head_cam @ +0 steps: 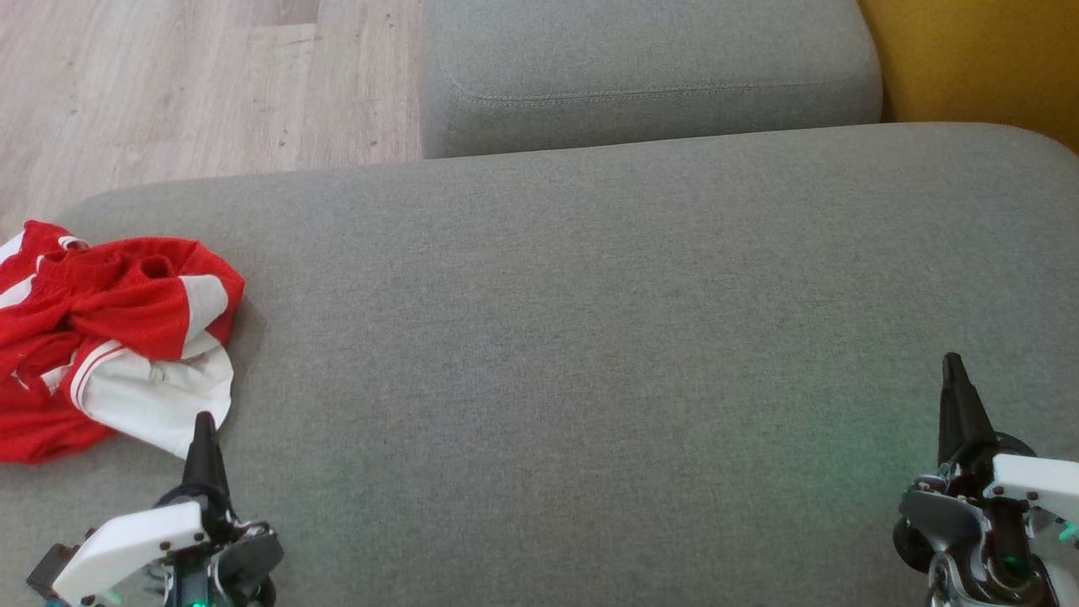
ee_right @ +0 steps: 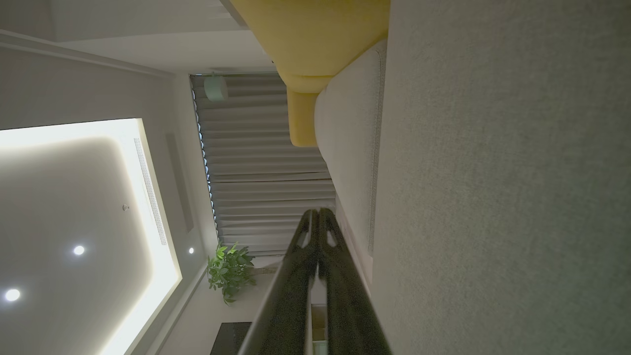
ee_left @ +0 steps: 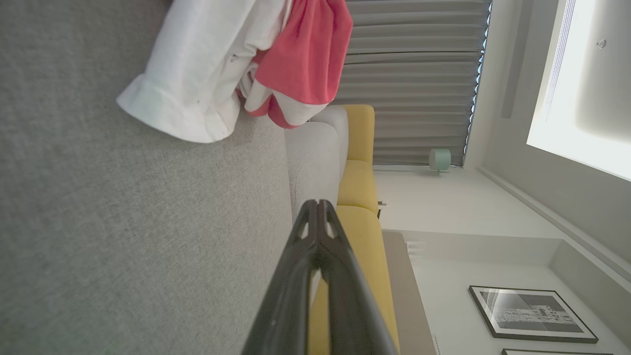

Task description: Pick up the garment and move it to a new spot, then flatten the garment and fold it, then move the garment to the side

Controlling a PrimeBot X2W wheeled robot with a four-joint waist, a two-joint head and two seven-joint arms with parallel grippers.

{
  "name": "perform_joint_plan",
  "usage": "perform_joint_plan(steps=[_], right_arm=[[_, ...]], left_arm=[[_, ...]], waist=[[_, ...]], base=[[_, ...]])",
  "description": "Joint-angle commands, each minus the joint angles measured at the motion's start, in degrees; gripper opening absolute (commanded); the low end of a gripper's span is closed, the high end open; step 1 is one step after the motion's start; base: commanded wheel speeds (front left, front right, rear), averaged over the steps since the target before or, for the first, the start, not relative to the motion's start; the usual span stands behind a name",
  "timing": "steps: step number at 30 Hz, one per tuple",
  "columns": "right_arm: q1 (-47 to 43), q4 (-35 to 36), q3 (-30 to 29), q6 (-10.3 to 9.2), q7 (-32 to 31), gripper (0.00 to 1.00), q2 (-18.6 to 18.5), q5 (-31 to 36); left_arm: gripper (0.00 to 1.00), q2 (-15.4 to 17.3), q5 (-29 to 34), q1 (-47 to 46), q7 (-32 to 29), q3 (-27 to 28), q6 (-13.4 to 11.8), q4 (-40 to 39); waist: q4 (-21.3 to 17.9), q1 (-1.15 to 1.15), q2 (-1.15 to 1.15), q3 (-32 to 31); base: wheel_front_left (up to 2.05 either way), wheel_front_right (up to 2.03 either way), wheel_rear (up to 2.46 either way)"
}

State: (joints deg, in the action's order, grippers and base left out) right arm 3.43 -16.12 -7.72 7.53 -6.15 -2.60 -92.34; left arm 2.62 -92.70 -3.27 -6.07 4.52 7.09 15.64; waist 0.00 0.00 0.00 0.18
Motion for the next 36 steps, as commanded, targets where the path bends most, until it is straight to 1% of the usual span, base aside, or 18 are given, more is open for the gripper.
perform_joint_plan(steps=[1, 36], right_arm=[[2.8, 2.1, 1.2, -0.04, -0.3, 0.0, -0.3, 0.1], [2.8, 2.1, 1.2, -0.04, -0.3, 0.0, -0.3, 0.1]], left_arm=[[0.0, 0.3, 0.5, -2.9, -0.4, 2.0, 0.4, -1.6], [0.0, 0.3, 0.5, -2.9, -0.4, 2.0, 0.4, -1.6]], waist=[[0.0, 0.0, 0.0, 0.0], [0.0, 0.0, 0.0, 0.0]], base=[[0.0, 0.0, 0.0], [0.0, 0.0, 0.0]])
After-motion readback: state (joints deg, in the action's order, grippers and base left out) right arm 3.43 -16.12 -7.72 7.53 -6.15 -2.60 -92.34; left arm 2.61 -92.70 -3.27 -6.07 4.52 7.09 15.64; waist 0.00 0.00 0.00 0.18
